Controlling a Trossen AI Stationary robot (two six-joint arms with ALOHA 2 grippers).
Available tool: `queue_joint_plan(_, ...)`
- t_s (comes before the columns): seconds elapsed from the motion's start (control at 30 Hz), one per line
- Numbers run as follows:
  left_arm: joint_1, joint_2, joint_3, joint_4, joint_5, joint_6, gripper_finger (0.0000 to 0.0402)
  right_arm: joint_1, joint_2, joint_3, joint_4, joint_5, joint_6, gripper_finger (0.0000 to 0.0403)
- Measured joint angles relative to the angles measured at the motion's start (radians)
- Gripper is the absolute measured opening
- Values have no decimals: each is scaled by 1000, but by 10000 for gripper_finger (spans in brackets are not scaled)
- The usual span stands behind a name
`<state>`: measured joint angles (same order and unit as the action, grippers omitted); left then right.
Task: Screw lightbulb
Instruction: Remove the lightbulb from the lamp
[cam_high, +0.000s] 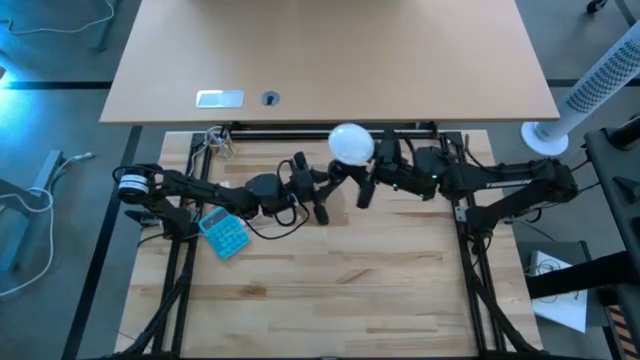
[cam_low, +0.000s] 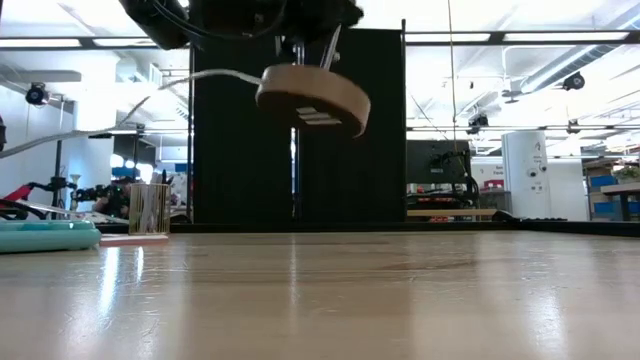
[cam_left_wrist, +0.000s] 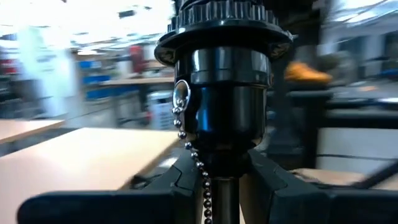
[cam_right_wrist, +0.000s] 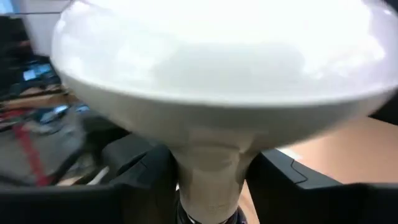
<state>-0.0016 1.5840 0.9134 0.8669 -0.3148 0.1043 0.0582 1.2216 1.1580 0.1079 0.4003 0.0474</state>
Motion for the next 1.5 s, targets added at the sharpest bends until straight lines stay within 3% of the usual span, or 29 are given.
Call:
queue_joint_plan(0.23, 3, 0, 13, 6, 350, -140, 61, 3, -55, 0, -54, -336, -49, 136)
queue_joint_plan(0.57, -1, 96, 140, 3, 685, -262, 61, 1, -51, 2, -52, -769, -168, 144)
queue_joint_plan(0.77, -10, 163, 207, 10, 903, -279, 61, 3, -49, 2, -57, -934, -230, 146)
queue_joint_plan(0.93, -16, 221, 273, 22, 1030, -261, 61, 3, -49, 2, -58, -1048, -269, 146)
queue_joint_plan(1.03, -16, 253, 298, 26, 1049, -230, 61, 2, -48, 0, -60, -1089, -269, 141)
queue_joint_plan(1.3, -3, 274, 302, 31, 1063, -215, 60, 3, -61, -1, -52, -1096, -266, 146)
queue_joint_plan(1.5, 34, 235, 221, 27, 1049, -232, 60, -6, -100, -1, -53, -1045, -210, 141)
